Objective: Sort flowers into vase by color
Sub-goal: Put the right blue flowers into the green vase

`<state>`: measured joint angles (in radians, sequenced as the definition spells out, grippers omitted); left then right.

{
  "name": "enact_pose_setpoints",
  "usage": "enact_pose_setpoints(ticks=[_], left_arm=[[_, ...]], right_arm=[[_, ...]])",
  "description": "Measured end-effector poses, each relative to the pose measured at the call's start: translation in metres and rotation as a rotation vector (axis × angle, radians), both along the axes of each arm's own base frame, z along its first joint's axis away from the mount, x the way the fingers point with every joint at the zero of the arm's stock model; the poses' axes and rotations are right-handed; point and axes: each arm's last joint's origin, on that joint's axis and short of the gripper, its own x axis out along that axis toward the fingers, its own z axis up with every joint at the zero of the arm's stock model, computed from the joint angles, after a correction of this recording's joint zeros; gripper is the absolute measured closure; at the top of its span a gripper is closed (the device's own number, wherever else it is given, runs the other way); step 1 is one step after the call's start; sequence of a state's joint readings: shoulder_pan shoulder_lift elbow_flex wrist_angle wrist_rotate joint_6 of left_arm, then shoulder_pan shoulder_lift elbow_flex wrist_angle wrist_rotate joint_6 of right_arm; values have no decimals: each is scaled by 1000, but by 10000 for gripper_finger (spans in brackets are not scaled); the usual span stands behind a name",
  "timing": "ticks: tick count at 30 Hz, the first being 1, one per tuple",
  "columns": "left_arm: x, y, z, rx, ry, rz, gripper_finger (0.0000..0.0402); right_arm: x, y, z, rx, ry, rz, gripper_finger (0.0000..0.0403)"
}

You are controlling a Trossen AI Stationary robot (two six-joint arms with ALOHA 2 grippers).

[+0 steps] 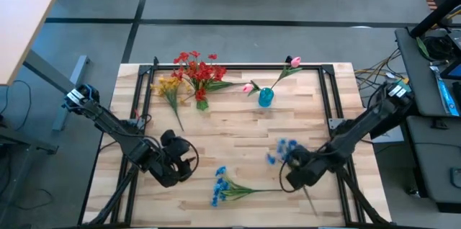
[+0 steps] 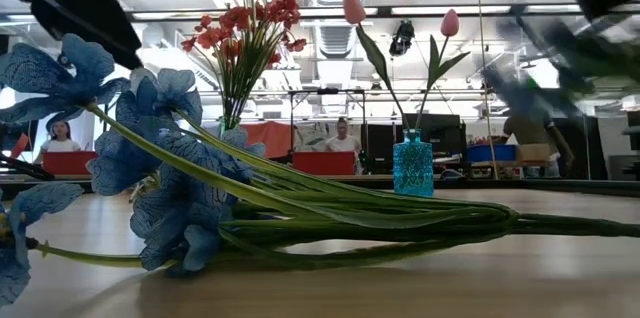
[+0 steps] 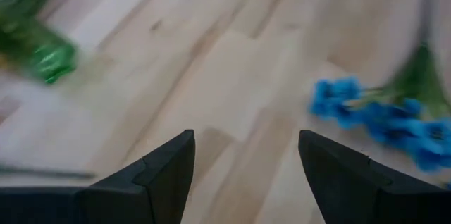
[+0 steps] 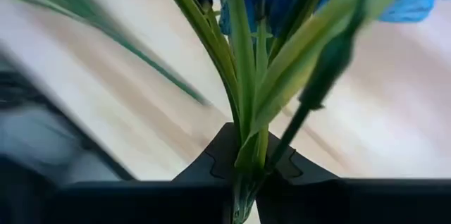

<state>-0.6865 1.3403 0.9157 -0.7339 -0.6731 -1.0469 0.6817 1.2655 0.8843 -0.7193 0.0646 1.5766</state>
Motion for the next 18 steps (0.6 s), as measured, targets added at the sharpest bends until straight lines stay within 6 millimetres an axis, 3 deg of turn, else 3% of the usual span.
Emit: enact_pose_setpoints(ticks=[7, 15, 18], left_arm=[[5, -4, 3, 15, -35, -75, 164], [6, -3, 6, 61, -86, -33, 164], [7, -3, 20, 39, -124, -29, 164]], right_arm=[[23, -19, 60, -414, -419, 120, 384], [61, -11, 103, -849, -883, 315, 385], [79, -10, 119, -934, -1121, 384, 385]])
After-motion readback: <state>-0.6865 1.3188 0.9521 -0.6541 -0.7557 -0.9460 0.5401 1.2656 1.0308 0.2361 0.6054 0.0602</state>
